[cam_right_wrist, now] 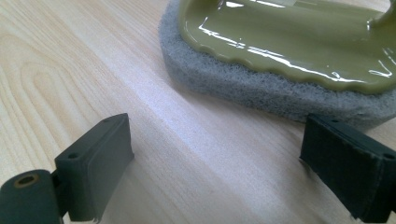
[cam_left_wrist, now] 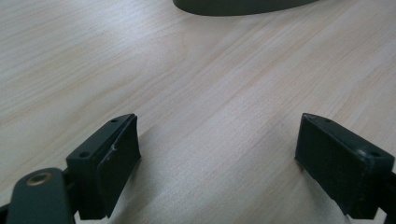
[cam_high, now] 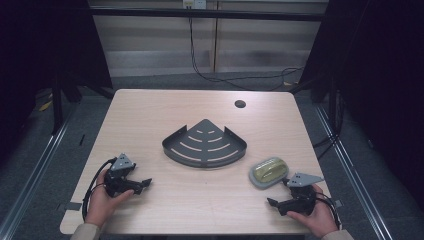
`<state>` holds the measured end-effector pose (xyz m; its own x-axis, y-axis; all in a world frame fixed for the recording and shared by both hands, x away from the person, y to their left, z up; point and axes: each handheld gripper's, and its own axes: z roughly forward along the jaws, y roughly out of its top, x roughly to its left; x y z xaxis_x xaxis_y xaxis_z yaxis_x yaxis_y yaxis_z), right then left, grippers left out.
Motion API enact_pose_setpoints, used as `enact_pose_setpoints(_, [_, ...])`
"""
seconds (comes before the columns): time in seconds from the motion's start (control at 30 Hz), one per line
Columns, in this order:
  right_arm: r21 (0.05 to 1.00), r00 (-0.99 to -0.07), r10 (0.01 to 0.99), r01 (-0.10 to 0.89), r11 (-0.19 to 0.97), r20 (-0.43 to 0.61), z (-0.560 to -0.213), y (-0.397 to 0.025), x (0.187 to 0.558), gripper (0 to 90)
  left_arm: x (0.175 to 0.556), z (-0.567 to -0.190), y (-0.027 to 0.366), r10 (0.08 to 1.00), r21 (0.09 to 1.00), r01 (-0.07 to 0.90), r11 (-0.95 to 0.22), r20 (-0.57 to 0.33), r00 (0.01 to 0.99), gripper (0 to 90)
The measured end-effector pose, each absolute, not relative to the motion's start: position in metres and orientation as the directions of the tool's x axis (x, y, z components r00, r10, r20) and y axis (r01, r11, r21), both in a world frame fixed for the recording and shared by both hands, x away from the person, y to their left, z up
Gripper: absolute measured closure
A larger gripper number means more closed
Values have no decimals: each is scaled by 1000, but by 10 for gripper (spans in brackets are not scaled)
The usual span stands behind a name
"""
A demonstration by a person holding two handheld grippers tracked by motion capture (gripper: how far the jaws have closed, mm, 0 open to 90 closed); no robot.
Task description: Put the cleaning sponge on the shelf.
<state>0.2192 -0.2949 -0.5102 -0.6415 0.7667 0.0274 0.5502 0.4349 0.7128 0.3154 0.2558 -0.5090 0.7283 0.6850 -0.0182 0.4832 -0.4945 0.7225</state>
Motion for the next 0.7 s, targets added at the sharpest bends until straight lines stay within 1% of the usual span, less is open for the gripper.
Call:
enact_pose_setpoints(0.07, [699, -644, 765, 559, 446, 26, -508, -295, 220, 94, 315, -509, 256, 685, 722, 483, -495, -18, 728, 130])
enact_pose_setpoints(0.17, [665, -649, 760, 583, 467, 35, -503, -295, 220, 145, 315, -509, 256, 684, 722, 483, -496, -18, 729, 130])
enact_pose_setpoints(0.27, [623, -645, 757, 637, 455, 106, -495, -297, 224, 231, 315, -509, 256, 685, 722, 483, -496, -17, 729, 130])
enact_pose_setpoints(0.3, [595, -655, 746, 648, 476, 117, -491, -299, 227, 255, 315, -509, 256, 684, 722, 483, -496, -18, 729, 130])
enact_pose_setpoints(0.33, [564, -662, 741, 655, 502, 110, -488, -300, 229, 260, 315, -509, 256, 685, 722, 483, -495, -18, 729, 130])
enact_pose_setpoints(0.37, [558, -675, 732, 644, 524, 91, -485, -300, 231, 261, 315, -509, 256, 685, 722, 483, -495, -18, 729, 130])
enact_pose_setpoints(0.5, [482, -723, 689, 621, 618, 48, -466, -303, 238, 263, 315, -509, 256, 685, 723, 483, -494, -19, 728, 130])
enact_pose_setpoints(0.57, [471, -730, 682, 617, 630, 43, -452, -305, 244, 263, 315, -509, 256, 685, 723, 484, -494, -19, 728, 130])
enact_pose_setpoints(0.6, [471, -730, 682, 617, 630, 43, -452, -305, 244, 263, 315, -509, 256, 685, 723, 484, -494, -19, 728, 130])
enact_pose_setpoints(0.63, [465, -738, 673, 613, 638, 50, -438, -307, 253, 238, 315, -509, 256, 685, 723, 484, -493, -19, 728, 130])
enact_pose_setpoints(0.7, [453, -748, 662, 606, 653, 46, -428, -308, 259, 243, 315, -509, 256, 687, 723, 486, -492, -20, 726, 130])
